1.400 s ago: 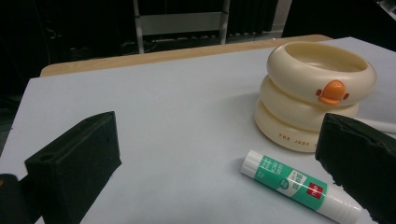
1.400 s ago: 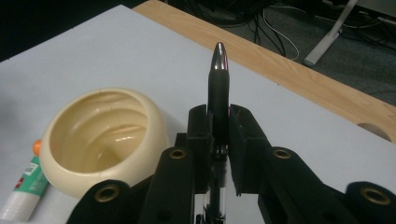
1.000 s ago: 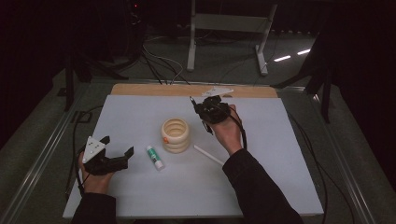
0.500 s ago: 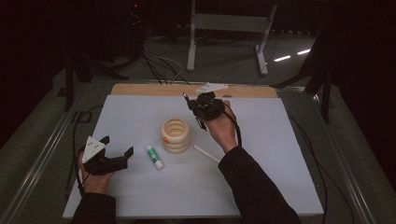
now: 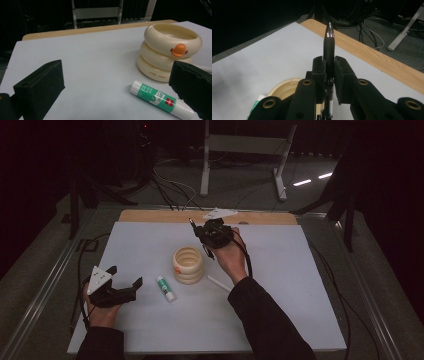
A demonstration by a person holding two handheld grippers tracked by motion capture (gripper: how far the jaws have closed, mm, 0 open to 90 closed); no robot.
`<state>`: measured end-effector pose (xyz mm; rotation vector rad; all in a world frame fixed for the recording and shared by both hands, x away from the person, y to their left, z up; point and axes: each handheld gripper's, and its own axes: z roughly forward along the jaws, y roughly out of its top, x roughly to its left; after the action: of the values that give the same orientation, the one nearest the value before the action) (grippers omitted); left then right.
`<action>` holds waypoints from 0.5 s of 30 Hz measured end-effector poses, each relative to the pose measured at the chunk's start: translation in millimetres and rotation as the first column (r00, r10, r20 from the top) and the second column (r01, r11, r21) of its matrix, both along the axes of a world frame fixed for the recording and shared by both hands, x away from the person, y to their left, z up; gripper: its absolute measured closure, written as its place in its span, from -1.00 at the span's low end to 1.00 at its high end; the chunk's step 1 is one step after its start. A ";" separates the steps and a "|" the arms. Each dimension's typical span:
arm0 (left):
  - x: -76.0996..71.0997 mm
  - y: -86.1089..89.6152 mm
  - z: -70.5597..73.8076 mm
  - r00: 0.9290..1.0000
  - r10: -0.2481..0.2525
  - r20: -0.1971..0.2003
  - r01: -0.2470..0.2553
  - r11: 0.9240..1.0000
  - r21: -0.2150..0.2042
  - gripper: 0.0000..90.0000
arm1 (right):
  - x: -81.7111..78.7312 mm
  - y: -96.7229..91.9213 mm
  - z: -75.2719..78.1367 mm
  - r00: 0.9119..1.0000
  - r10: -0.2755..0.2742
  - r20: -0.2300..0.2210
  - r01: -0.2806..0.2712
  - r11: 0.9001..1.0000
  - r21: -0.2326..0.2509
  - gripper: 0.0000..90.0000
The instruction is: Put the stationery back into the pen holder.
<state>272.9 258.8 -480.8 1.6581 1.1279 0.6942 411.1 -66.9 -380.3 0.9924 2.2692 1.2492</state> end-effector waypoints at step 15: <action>0.4 0.2 -0.2 1.000 -0.004 0.001 0.004 1.000 -0.002 -0.99 | 7.2 12.7 -2.7 1.000 0.008 -0.005 -0.008 1.000 0.019 0.77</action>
<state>273.3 259.0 -481.0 1.6582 1.1239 0.6910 418.3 -54.2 -383.0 0.9950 2.2714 1.2750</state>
